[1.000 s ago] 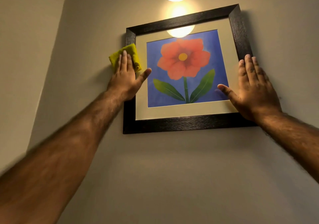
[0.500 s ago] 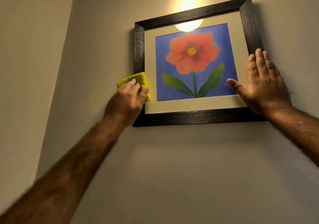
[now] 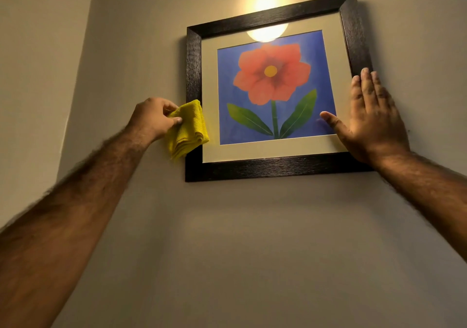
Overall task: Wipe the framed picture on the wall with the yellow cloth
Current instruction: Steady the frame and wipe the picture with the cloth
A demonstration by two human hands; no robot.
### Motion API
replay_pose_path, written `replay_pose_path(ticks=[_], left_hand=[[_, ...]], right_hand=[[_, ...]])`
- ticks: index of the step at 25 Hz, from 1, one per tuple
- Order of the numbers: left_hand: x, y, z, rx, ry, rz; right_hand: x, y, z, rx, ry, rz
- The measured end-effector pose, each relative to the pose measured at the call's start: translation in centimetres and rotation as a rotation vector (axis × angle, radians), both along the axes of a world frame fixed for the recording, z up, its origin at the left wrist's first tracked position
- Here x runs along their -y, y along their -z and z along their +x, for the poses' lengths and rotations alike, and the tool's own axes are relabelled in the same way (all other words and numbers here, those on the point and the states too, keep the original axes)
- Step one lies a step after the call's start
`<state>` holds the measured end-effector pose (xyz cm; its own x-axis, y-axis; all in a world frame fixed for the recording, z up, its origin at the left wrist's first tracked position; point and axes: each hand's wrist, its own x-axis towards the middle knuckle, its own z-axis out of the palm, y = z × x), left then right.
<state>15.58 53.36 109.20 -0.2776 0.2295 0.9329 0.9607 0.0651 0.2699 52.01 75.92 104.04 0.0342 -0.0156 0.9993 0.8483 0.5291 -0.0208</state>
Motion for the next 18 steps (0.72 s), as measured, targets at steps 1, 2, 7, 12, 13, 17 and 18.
replay_pose_path(ticks=[1, 2, 7, 12, 13, 17, 18], left_hand=[[0.0, 0.1, -0.1, 0.001, -0.002, 0.004], [0.0, 0.3, 0.0, 0.0, 0.0, 0.026], [0.3, 2.2, 0.5, -0.002, 0.045, 0.14], [3.0, 4.4, -0.9, 0.1, 0.175, 0.151], [3.7, 5.1, -1.2, 0.125, 0.201, 0.131], [6.3, 8.8, -2.5, 0.197, 0.264, 0.063], [7.0, 10.2, -3.0, 0.23, 0.275, 0.044]], right_hand=[[0.0, 0.0, 0.0, 0.001, -0.004, -0.001], [0.0, 0.0, 0.1, 0.004, -0.009, -0.006], [0.8, 0.3, 0.4, 0.045, -0.053, -0.088], [3.8, 2.3, -0.1, 0.025, -0.116, -0.108], [5.1, 3.2, -1.1, 0.082, -0.134, -0.027], [13.0, 8.3, -9.7, 0.531, -0.633, 0.245], [15.2, 9.8, -12.6, 0.574, -0.763, 0.212]])
